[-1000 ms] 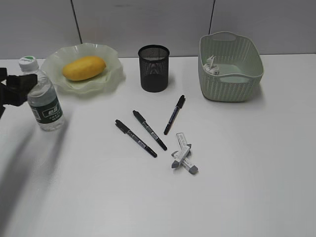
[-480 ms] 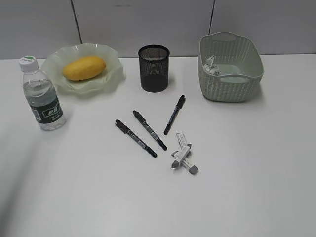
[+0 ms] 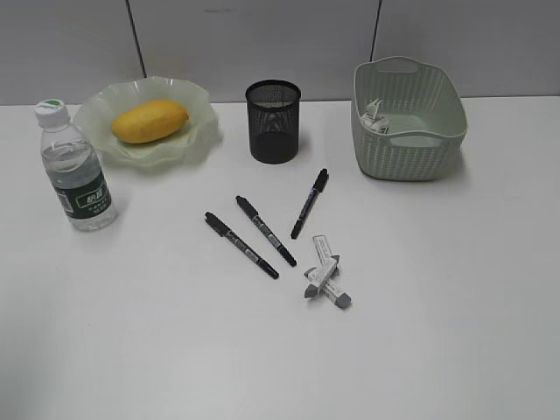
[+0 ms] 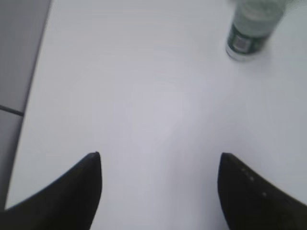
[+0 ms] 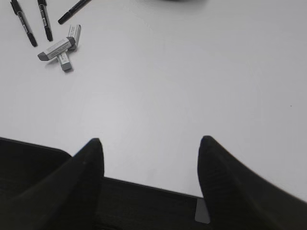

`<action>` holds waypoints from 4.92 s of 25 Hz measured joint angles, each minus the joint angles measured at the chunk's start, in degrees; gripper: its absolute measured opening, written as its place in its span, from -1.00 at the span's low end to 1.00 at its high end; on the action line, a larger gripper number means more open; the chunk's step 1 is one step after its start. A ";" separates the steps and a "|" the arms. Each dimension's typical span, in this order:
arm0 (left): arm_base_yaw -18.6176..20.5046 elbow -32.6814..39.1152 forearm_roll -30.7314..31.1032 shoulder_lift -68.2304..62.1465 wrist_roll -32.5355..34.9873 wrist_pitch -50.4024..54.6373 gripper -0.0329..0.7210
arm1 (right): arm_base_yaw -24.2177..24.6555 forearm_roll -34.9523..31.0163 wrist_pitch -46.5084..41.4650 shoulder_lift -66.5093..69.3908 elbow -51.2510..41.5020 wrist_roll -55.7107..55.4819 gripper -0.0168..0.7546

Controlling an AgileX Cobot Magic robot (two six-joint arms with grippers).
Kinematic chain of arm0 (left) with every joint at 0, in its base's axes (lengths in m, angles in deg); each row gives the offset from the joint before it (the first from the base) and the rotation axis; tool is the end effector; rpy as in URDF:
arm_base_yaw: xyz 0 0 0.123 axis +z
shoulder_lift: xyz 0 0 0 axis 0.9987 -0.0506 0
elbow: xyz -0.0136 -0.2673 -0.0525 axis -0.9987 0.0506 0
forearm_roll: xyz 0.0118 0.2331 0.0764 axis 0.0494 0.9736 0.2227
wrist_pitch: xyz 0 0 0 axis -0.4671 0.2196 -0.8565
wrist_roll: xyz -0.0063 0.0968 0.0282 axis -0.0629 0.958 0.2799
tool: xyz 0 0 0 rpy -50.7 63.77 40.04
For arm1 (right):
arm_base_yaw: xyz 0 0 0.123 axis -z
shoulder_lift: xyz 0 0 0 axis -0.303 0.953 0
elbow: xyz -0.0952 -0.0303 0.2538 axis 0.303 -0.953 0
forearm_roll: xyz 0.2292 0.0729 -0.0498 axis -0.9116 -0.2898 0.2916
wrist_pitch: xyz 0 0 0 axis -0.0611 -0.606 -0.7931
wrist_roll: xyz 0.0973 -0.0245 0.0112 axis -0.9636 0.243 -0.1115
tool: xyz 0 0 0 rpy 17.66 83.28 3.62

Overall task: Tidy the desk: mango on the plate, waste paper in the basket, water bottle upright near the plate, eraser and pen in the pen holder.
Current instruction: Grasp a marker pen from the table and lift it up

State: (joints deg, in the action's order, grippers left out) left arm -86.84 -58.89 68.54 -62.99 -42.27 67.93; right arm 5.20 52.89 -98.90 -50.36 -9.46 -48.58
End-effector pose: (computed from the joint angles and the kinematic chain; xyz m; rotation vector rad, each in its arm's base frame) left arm 0.1321 0.0116 0.3183 0.0235 2.4725 0.1609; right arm 0.0351 0.0126 0.2688 -0.2787 2.1814 0.1662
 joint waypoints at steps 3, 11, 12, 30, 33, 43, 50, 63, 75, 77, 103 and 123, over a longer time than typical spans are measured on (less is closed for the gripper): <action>0.00 0.59 -5.78 4.24 2.98 4.93 0.60 | 0.00 0.00 0.00 0.00 0.00 0.00 0.31; 0.00 6.05 -11.10 25.99 3.66 4.74 0.58 | 0.00 0.00 0.00 0.00 0.00 0.00 0.31; 0.00 6.47 -11.10 28.08 3.71 4.62 0.58 | 0.00 0.00 0.00 0.00 0.00 0.00 0.31; 0.00 15.11 -14.98 44.15 3.71 5.81 0.42 | 0.00 -0.05 0.07 0.00 0.00 0.00 0.31; 0.00 16.19 -15.42 44.15 3.71 2.37 0.42 | 0.00 -0.18 0.36 0.00 1.18 0.00 0.31; 0.00 17.10 -17.84 44.15 7.09 1.01 0.42 | 0.00 -0.60 2.59 20.01 15.05 3.78 0.31; 0.00 17.10 -16.98 44.15 4.33 0.99 0.35 | 0.00 -5.06 3.51 47.33 32.02 11.59 0.31; 0.00 17.10 -14.58 44.15 0.39 0.79 0.24 | -19.48 -1.13 0.60 91.21 67.18 10.04 0.31; 0.00 17.48 -15.60 44.21 0.00 0.10 0.64 | -27.62 -7.26 -4.52 123.36 94.53 9.13 0.31; 0.00 17.48 -15.60 44.21 0.00 0.10 0.73 | -27.88 -7.51 -4.52 126.91 97.09 9.72 0.31; 0.00 17.53 -15.60 44.21 0.00 0.10 0.51 | -27.88 -10.11 0.42 139.06 101.64 12.07 0.07; 0.00 17.53 -15.44 44.21 0.00 0.10 0.50 | -27.88 -9.06 0.93 140.74 101.68 11.65 -0.14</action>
State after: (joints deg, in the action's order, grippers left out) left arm -86.84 -41.37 53.10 -18.78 -42.27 68.03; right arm -22.69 43.83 -97.97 90.39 92.22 -36.92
